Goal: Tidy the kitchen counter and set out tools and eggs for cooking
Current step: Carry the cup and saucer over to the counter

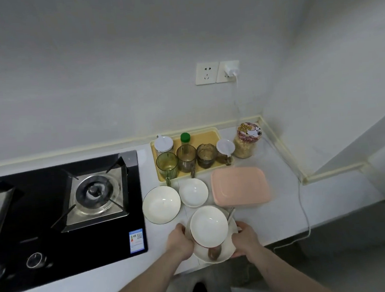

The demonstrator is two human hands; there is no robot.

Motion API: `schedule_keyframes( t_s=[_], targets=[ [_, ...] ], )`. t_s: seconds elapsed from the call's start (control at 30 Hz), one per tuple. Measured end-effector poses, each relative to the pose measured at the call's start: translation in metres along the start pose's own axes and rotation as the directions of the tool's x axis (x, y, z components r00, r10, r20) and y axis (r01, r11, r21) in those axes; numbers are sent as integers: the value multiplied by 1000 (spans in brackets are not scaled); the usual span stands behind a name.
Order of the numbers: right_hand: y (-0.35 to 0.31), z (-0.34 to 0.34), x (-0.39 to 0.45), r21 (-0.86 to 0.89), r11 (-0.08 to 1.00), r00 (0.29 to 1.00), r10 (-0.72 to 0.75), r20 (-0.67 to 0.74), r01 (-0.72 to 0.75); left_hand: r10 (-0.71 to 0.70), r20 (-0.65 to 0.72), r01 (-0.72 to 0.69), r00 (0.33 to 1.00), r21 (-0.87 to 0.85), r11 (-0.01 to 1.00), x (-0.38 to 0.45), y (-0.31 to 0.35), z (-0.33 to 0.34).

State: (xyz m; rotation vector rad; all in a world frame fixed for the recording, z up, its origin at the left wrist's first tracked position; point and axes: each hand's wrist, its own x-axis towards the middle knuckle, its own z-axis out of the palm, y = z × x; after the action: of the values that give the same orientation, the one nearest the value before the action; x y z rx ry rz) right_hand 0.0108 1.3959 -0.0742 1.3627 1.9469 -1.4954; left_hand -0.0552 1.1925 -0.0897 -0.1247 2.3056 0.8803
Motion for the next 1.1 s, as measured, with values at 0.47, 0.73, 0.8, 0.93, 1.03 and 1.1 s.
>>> schedule_keyframes(
  t_s=[0.47, 0.73, 0.8, 0.93, 1.03, 1.1],
  targets=[
    [-16, -24, 11, -100, 994, 999, -44, -32, 40, -20, -41, 19, 999, -6, 1000, 2, 33, 15],
    [-21, -37, 27, -123, 992, 999, -29, -44, 24, -33, 26, 36, 999, -135, 990, -3, 51, 20],
    [-23, -38, 28, -130, 991, 999, -32, -40, 27, -50, 42, 57, 998, -191, 980, -4, 52, 20],
    [-23, -38, 28, -131, 991, 998, -37, -49, 30, -80, 88, 102, 993, -283, 954, -7, 48, 18],
    [-22, -37, 26, -99, 994, 996, -50, -67, 44, -110, 114, 144, 987, -358, 923, -9, 40, 18],
    [-17, -37, 25, -60, 996, 994, -65, -83, 60, -125, 107, 157, 986, -385, 909, -10, 35, 19]
  ],
)
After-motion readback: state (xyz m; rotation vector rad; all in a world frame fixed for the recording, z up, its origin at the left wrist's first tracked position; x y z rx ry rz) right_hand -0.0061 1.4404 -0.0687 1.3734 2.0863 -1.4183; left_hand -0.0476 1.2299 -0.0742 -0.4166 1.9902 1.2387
